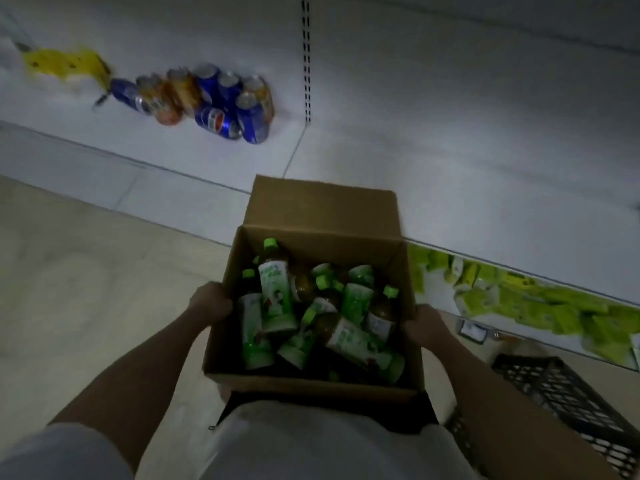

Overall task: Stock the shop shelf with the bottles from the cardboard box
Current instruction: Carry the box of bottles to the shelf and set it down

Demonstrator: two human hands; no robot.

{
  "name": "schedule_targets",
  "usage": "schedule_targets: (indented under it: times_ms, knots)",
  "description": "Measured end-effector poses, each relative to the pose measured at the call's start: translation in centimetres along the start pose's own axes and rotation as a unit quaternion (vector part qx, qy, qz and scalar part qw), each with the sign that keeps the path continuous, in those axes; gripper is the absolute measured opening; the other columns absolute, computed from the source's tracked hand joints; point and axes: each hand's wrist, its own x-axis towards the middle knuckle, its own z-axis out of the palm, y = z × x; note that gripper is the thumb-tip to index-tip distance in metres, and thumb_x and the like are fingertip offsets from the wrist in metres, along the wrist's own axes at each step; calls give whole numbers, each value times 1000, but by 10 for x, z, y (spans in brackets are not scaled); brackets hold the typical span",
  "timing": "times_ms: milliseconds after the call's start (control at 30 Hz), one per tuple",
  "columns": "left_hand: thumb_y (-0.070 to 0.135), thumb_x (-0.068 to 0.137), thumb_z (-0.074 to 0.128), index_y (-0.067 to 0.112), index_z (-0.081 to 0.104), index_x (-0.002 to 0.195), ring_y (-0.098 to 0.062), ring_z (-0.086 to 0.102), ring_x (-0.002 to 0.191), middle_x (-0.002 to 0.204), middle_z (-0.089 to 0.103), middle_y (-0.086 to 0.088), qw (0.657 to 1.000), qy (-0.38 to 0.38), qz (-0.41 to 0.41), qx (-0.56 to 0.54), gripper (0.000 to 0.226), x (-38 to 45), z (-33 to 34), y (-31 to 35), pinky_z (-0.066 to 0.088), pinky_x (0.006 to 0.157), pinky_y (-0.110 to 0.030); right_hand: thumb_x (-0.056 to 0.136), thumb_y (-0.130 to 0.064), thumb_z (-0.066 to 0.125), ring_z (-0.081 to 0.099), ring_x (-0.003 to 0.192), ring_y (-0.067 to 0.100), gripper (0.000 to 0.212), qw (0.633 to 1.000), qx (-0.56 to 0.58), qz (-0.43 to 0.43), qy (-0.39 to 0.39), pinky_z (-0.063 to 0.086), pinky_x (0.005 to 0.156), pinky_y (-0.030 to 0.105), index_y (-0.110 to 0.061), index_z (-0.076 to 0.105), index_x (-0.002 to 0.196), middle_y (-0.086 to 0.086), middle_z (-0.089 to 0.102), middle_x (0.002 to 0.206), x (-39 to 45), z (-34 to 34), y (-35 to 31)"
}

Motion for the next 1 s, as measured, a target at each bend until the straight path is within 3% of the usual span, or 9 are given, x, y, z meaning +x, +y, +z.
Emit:
schedule_targets:
  times_ms: [133, 333, 467, 600, 700, 833, 1000]
  knots:
    - [14, 78, 61, 2, 66, 96, -33, 66, 90, 96, 68, -17, 999, -33, -3, 31, 23, -2, 44, 16, 51, 71, -32, 84, 2, 55, 35, 49, 18, 43, 998, -6, 51, -35, 26, 51, 29, -14, 30, 54, 6, 38, 55, -2, 13, 57]
    - [11, 80, 60, 1, 64, 89, -33, 65, 88, 94, 68, -18, 996, -56, -4, 65, 15, 45, 99, 9, 49, 67, -32, 85, 2, 54, 32, 46, 16, 47, 997, 21, 67, -39, 26, 48, 27, -16, 27, 52, 4, 36, 52, 31, 64, 103]
    - [11, 78, 61, 1, 64, 91, -34, 65, 89, 87, 65, -15, 995, -59, 0, 85, 16, 77, 128, 3, 51, 69, -33, 85, 0, 55, 47, 54, 18, 31, 993, 48, 103, -44, 35, 49, 25, -8, 43, 57, 7, 51, 61, 49, 104, 130]
    - [11, 79, 62, 8, 60, 80, -25, 59, 72, 71, 57, -4, 995, -55, 6, 88, 3, 102, 161, -8, 44, 59, -27, 85, -1, 57, 50, 57, 16, 30, 990, 76, 118, -21, 37, 51, 23, -12, 47, 59, 3, 54, 62, 70, 138, 150]
    - [11, 79, 63, 10, 57, 75, -27, 60, 71, 72, 59, -7, 996, -53, 10, 77, 7, 124, 185, -16, 46, 61, -27, 85, -2, 57, 52, 58, 22, 21, 990, 79, 117, -1, 36, 50, 23, -3, 52, 65, 7, 55, 61, 92, 156, 162]
    - [7, 79, 63, 6, 63, 81, -26, 60, 69, 73, 61, -8, 998, -43, 10, 43, 3, 156, 209, -19, 46, 59, -27, 86, -2, 58, 55, 62, 27, 17, 989, 80, 123, 31, 44, 59, 31, 14, 62, 81, 26, 65, 73, 125, 173, 174]
    - [6, 82, 61, 8, 60, 79, -24, 58, 66, 71, 59, -7, 999, -25, 21, 39, 4, 208, 236, -10, 47, 57, -27, 84, -5, 61, 65, 71, 35, 11, 986, 96, 129, 50, 55, 72, 44, 5, 64, 80, 20, 68, 74, 182, 189, 185]
